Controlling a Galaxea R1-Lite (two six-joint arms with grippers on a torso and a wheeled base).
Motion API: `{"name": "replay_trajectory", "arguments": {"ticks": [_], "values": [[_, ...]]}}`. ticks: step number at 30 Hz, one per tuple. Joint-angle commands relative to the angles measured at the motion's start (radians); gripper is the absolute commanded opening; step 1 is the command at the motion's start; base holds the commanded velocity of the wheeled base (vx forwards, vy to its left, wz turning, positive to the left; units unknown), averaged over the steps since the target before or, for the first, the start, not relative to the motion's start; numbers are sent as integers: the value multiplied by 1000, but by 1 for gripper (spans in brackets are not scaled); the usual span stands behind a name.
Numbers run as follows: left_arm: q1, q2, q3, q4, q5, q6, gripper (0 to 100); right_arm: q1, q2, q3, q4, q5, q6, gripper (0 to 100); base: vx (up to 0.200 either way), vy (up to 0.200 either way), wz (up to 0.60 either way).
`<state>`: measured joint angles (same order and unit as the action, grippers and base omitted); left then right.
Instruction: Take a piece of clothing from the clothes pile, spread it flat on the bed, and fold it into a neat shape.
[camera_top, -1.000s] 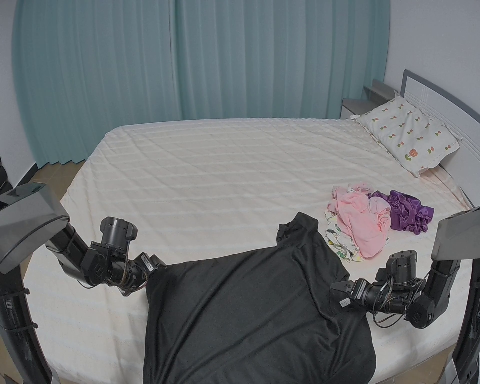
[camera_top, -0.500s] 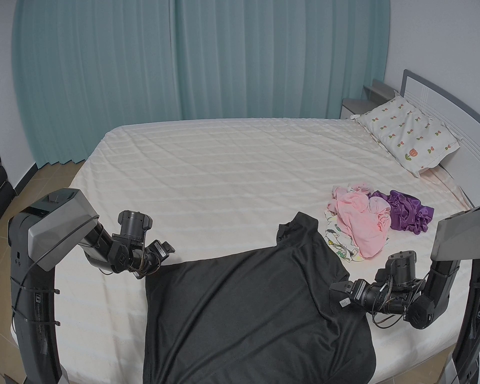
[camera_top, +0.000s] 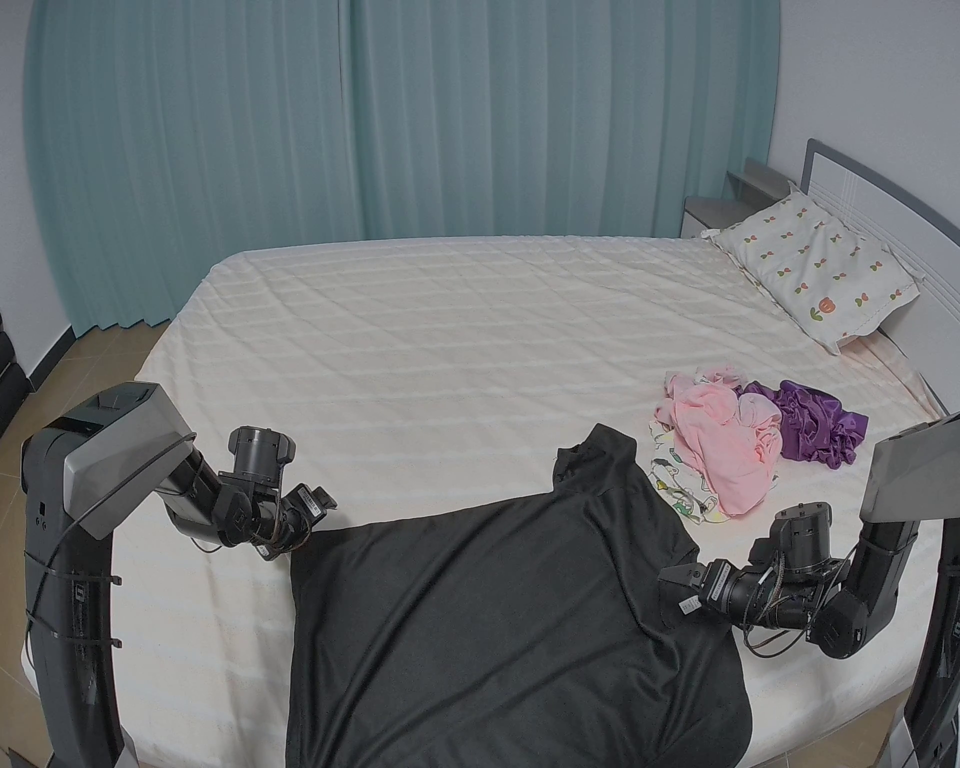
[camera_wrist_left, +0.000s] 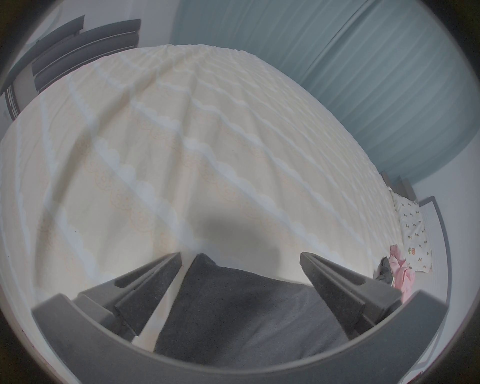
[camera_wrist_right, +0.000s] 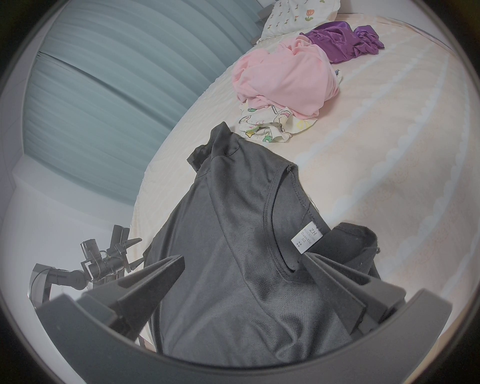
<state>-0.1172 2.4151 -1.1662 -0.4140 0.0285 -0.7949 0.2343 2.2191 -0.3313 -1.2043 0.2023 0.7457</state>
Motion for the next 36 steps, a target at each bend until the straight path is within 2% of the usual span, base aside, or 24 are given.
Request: {"name": "replay_trajectory", "arguments": {"ticks": [1,4,5,10,17,21,25,28,36], "values": [[1,1,3,0,-1,0,100,0,11,0,-1,0,-2,100,0,0,0],[1,2,5,0,-2,5,100,0,11,-2,-1,0,-2,100,0,0,0],[1,4,5,0,-2,5,0,0,11,-2,-1,0,-2,100,0,0,0],[7,9,-4,0,-2,8,0,0,8,-5,-1,-1,0,100,0,0,0],[45,4,-27,-3,10,2,0,-32,7,-35,-78,-12,-5,100,0,0,0],[82,9,-52,-43,28,-1,0,-78,45,-89,-69,-15,-13,100,0,0,0],[94,27,-55,-109,45,0,0,-128,97,-147,-67,-15,-57,100,0,0,0],[97,53,-63,-173,71,0,0,-165,186,-259,-63,-15,-92,100,0,0,0],[119,93,-115,-193,94,-1,0,-168,280,-509,123,-12,-105,100,0,0,0]]}}
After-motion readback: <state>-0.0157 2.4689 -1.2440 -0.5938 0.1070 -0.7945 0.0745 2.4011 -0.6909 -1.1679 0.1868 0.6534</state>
